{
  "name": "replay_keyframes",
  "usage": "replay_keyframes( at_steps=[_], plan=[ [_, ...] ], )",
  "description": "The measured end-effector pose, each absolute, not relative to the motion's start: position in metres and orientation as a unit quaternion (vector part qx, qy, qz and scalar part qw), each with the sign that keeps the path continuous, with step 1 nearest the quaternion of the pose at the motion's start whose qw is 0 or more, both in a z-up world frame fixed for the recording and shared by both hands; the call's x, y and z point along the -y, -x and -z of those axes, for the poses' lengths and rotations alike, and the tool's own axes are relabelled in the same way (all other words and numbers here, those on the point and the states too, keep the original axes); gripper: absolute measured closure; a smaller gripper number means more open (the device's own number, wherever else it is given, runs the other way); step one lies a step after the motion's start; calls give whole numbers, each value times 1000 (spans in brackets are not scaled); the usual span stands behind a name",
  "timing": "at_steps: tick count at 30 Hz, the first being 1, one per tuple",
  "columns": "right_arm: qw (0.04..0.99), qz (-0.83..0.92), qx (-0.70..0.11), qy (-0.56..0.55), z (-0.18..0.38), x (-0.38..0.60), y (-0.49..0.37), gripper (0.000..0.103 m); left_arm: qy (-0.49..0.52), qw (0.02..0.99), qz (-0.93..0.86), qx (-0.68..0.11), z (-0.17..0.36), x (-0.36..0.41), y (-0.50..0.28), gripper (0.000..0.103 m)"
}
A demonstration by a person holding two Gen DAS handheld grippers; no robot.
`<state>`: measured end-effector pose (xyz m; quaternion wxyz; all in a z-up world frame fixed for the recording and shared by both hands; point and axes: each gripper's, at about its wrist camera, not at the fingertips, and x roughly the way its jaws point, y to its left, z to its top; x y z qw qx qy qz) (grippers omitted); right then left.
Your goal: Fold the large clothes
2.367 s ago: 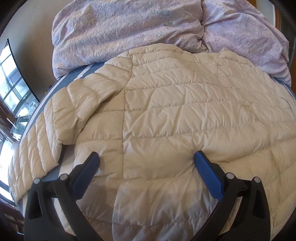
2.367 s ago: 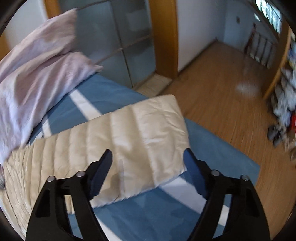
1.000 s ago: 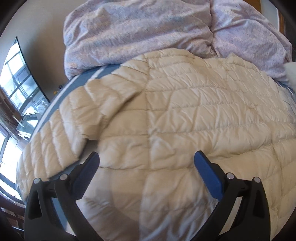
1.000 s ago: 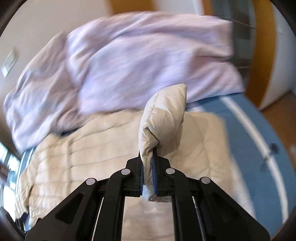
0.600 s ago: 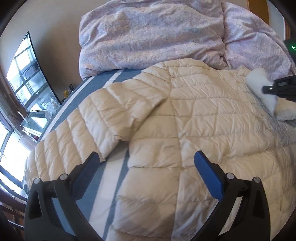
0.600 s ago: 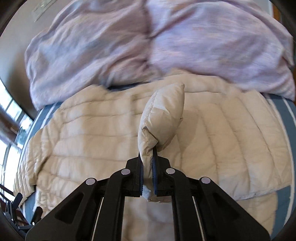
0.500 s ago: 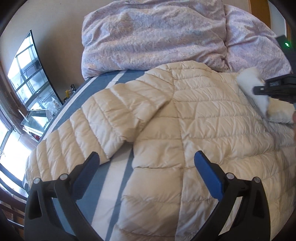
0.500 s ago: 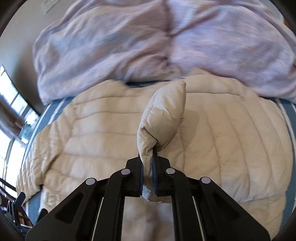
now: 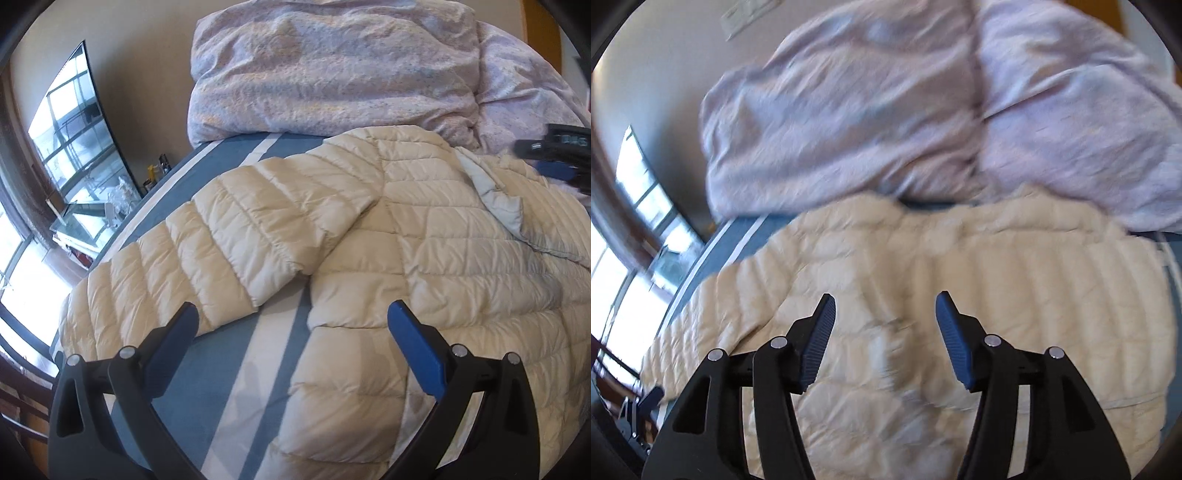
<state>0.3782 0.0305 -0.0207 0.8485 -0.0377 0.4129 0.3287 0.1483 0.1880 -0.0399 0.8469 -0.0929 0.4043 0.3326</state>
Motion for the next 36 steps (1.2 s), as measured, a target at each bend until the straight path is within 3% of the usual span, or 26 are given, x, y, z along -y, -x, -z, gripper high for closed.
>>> replay_keyframes(
  at_steps=[7, 9, 11, 20, 36],
  plan=[
    [855, -200, -474, 63, 74, -8, -414, 43, 102, 839, -345, -409, 43, -196, -143, 2],
    [848, -197, -489, 53, 85, -11, -416, 30, 106, 839, -343, -410, 43, -198, -142, 2],
    [848, -198, -490, 50, 88, -18, -413, 23, 115, 840, -335, -410, 42, -200, -140, 2],
    [858, -166, -475, 98, 118, -39, -404, 7, 142, 830, -329, -427, 48, -217, -134, 2],
    [857, -174, -475, 100, 121, -41, -411, 2, 143, 809, -378, -428, 35, -252, -105, 2]
  ],
)
